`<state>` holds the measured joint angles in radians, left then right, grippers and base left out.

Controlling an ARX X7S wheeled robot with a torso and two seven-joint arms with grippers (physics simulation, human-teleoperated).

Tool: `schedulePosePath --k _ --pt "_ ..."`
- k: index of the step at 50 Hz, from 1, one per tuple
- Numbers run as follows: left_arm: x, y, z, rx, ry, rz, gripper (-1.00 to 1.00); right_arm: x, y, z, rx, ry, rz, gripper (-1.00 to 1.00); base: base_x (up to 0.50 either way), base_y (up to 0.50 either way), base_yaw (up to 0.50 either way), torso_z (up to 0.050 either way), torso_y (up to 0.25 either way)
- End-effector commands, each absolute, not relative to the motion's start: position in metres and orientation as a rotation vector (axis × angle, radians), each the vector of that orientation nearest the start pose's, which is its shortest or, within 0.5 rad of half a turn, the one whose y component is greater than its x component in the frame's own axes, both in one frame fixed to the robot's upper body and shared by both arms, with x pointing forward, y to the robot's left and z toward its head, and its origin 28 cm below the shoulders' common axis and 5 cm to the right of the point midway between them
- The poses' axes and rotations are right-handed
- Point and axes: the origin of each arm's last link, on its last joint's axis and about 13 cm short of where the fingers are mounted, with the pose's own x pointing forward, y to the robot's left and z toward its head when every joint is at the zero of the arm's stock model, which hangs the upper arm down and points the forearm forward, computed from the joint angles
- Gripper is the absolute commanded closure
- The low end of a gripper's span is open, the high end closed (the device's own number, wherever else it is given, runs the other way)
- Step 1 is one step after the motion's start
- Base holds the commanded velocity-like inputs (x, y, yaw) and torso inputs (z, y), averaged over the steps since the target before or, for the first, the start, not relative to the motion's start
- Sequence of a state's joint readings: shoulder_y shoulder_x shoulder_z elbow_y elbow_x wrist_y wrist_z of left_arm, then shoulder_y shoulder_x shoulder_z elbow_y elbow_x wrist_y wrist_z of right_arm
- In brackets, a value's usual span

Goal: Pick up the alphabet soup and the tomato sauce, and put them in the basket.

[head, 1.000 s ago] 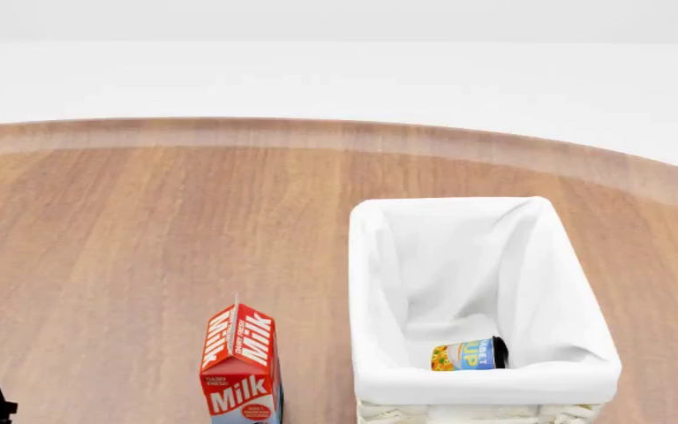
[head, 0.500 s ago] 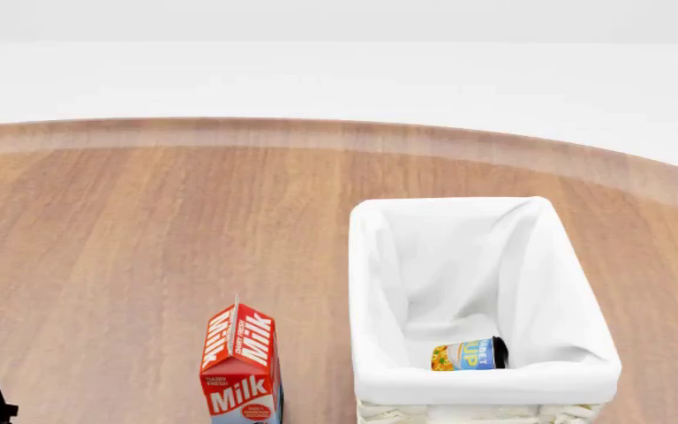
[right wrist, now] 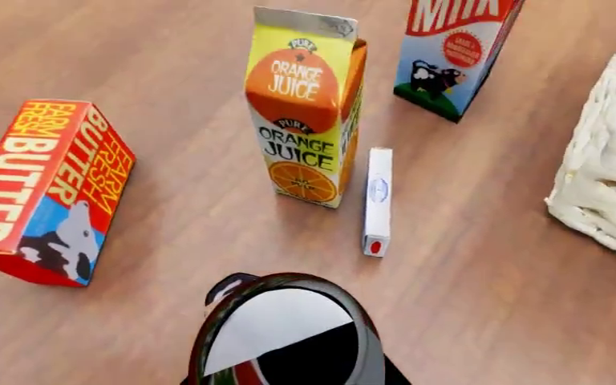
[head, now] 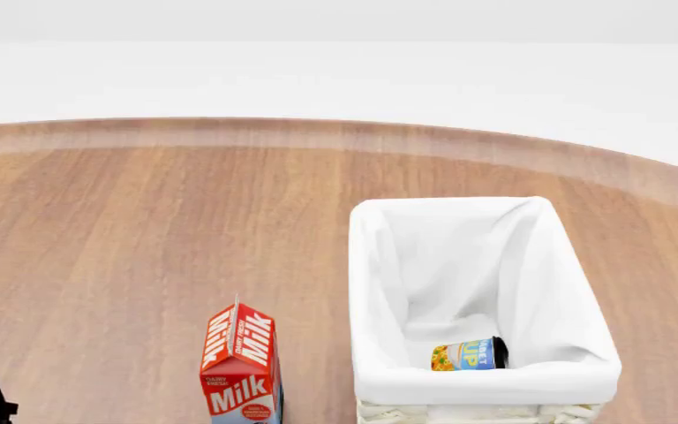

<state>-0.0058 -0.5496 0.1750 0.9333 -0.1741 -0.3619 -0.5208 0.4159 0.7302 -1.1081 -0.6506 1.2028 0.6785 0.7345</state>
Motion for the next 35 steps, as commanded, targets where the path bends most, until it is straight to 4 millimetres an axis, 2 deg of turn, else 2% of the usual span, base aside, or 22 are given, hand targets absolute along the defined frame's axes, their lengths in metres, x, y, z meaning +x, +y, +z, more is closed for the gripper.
schedulePosePath --k 1,10,13,14,17,23,25,31,34,35 --pt "0.161 0.229 0.172 0.209 -0.538 0.087 -1.00 0.118 -0.076 0.145 -0.188 0.468 0.653 1.00 0.00 0.00 0.00 0.000 0.000" --pt "0.162 0.229 0.172 0.209 -0.538 0.085 -1.00 0.124 -0.083 0.177 -0.179 0.369 0.612 1.00 0.00 0.00 0.00 0.000 0.000" --pt "0.162 0.229 0.172 0.208 -0.538 0.086 -1.00 0.127 -0.086 0.180 -0.175 0.330 0.596 1.00 0.00 0.00 0.00 0.000 0.000" --pt "0.162 0.229 0.172 0.208 -0.538 0.086 -1.00 0.129 -0.088 0.194 -0.166 0.303 0.582 1.00 0.00 0.00 0.00 0.000 0.000" --pt "0.162 0.229 0.172 0.209 -0.537 0.085 -1.00 0.131 -0.090 0.197 -0.161 0.272 0.571 1.00 0.00 0.00 0.00 0.000 0.000" --pt "0.163 0.229 0.173 0.210 -0.538 0.084 -1.00 0.137 -0.095 0.226 -0.141 0.211 0.537 1.00 0.00 0.00 0.00 0.000 0.000" --pt "0.162 0.229 0.173 0.212 -0.539 0.086 -1.00 0.140 -0.096 0.223 -0.140 0.200 0.526 1.00 0.00 0.00 0.00 0.000 0.000" --pt "0.162 0.228 0.174 0.212 -0.540 0.085 -1.00 0.144 -0.101 0.245 -0.131 0.146 0.494 1.00 0.00 0.00 0.00 0.000 0.002" --pt "0.162 0.228 0.175 0.212 -0.542 0.084 -1.00 0.146 -0.104 0.247 -0.124 0.114 0.474 1.00 0.00 0.00 0.00 0.000 0.000" --pt "0.162 0.229 0.175 0.212 -0.542 0.085 -1.00 0.148 -0.106 0.259 -0.120 0.106 0.467 1.00 0.00 0.00 0.00 0.000 0.000"
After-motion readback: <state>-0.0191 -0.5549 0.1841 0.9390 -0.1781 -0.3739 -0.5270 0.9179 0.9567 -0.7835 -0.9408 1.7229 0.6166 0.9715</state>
